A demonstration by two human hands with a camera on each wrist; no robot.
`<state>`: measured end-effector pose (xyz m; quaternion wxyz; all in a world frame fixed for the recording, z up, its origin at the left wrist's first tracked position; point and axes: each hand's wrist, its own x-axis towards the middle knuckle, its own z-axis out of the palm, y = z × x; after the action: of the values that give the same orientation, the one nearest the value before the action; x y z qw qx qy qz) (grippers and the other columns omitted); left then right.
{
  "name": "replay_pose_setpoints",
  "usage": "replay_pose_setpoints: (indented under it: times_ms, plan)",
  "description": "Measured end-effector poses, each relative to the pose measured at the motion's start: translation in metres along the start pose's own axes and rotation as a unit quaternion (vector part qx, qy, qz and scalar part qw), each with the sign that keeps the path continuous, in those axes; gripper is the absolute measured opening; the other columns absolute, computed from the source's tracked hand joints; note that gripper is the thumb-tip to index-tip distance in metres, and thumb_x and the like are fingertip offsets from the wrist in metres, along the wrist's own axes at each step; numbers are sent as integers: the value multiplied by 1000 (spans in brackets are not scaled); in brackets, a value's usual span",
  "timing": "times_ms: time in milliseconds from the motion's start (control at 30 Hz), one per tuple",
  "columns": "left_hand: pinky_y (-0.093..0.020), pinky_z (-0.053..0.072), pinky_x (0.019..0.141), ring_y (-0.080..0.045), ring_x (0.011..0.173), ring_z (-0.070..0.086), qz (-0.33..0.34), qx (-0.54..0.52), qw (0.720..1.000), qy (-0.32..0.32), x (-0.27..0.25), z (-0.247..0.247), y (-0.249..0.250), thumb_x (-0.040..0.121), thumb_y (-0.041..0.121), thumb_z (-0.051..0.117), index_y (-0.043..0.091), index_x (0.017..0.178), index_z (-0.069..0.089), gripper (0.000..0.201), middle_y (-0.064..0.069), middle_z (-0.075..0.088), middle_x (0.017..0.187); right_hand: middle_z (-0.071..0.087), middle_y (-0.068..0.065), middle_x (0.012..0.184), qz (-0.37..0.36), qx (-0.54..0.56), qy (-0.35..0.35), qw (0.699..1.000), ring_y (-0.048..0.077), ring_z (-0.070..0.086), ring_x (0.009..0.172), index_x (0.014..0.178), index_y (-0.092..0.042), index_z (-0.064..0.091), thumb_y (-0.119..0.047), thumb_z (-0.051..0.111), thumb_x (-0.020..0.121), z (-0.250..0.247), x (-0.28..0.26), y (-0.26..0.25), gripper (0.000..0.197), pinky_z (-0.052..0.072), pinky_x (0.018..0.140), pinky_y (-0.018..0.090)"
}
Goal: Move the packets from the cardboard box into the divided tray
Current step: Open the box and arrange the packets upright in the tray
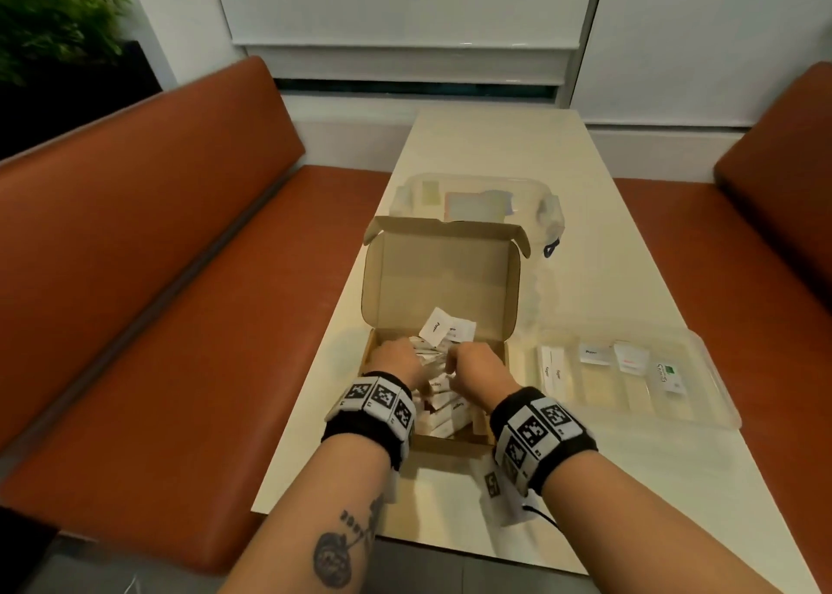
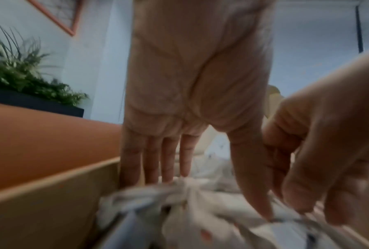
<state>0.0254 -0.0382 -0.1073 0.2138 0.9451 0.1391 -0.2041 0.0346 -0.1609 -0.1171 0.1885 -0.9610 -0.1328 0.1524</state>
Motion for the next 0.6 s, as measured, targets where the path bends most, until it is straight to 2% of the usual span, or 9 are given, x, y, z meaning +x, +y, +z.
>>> replay_pose_setpoints:
  times_ms: [100,200,267,367,467,533,600]
  plan:
    - [-42,46,99,-29,121,51,-3,40,999,5,4,11,1,72,28,80,9,132,44,73,-11,51,132,62,11,113,12,1,-12,1000,23,60,103,109,-7,63,-1,54,89,7,-1,-1,23,50,90,29]
    - [-42,42,98,-28,124,47,10,94,995,28,7,15,1,66,30,84,14,134,40,83,-7,49,132,63,11,110,10,15,-2,1000,23,60,101,108,-6,62,-5,57,88,11,-3,3,20,49,90,30]
    - [-43,41,96,-28,121,49,38,89,995,24,8,15,1,69,27,81,18,129,46,71,-6,54,129,65,11,102,8,33,8,999,22,61,93,103,-5,63,-8,60,87,11,-4,7,17,49,85,29]
    - [-42,46,94,-28,113,56,75,55,995,31,8,11,2,76,15,71,21,113,60,39,-5,62,120,61,8,90,3,53,22,998,16,53,80,90,-8,63,-17,66,86,6,-6,12,10,44,72,24]
    - [-40,47,97,-26,113,57,92,42,995,22,6,8,5,83,10,64,18,122,60,40,-7,62,122,62,6,92,11,87,49,995,17,56,82,85,-10,64,-10,63,85,-2,-7,16,1,49,76,25]
    - [-40,48,97,-26,111,59,86,31,996,18,5,4,7,87,10,59,18,125,59,38,-8,63,120,62,6,93,21,111,71,991,20,60,86,85,-10,65,-4,58,85,-7,-8,18,9,53,81,29]
    - [-41,48,97,-27,109,60,82,10,996,22,4,0,7,93,12,53,19,124,60,33,-8,64,118,64,6,92,21,129,94,987,19,60,84,86,-10,64,-3,54,87,-11,-8,19,13,53,79,28]
